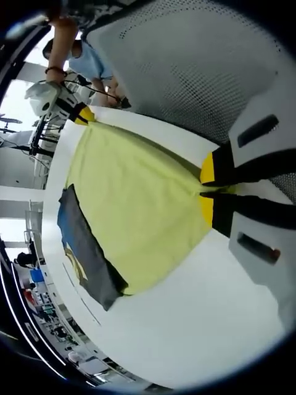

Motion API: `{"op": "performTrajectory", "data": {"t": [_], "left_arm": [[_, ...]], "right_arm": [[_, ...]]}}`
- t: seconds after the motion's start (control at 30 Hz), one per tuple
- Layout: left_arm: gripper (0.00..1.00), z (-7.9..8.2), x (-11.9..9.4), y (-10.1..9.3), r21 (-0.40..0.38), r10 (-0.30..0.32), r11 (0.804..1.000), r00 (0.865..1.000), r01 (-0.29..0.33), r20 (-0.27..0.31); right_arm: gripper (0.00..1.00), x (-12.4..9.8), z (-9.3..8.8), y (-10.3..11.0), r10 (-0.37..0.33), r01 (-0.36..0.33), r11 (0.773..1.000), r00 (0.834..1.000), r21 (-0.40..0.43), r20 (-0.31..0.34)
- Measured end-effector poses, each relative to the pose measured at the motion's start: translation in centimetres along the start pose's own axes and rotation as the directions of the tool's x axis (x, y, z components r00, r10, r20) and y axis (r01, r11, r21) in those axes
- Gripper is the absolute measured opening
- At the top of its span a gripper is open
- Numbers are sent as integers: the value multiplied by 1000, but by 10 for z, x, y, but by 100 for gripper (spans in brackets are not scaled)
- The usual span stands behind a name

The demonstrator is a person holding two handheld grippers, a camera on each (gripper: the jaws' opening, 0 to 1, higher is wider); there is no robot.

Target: Fold the garment on the visible template until the final outline fits inside the template.

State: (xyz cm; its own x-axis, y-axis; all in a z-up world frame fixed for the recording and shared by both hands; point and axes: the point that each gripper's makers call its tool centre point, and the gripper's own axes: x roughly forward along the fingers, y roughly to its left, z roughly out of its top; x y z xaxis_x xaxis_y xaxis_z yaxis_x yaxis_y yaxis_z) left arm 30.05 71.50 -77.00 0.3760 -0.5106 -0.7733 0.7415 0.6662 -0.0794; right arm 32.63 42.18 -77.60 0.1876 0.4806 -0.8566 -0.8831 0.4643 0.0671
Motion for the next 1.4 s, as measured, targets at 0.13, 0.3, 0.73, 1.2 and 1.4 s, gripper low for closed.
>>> {"op": "performTrajectory", "data": {"t": [0.13,0.3,0.73,1.2,1.4], "left_arm": [[1,-4,-1,-5,-6,-10,1000,1000,10,-8],[1,-11,-7,-14,-6,-28,1000,1000,28,-13],[1,-24,-21,-29,-22,-35,999,999,35,-35],[1,-13,-42,-33,-59,-9,998,1000,9,-1],[1,3,-50,-21,-58,31,998,999,-29,29]], "right_arm": [[0,-2,-4,7,5,-5,1000,1000,10,-2],[0,-4,-9,16,14,-14,999,1000,32,3],[0,-7,-17,42,54,-54,997,999,63,5],[0,-24,-5,42,75,-77,993,997,94,27],[0,-33,12,32,31,-35,997,998,65,62]]}}
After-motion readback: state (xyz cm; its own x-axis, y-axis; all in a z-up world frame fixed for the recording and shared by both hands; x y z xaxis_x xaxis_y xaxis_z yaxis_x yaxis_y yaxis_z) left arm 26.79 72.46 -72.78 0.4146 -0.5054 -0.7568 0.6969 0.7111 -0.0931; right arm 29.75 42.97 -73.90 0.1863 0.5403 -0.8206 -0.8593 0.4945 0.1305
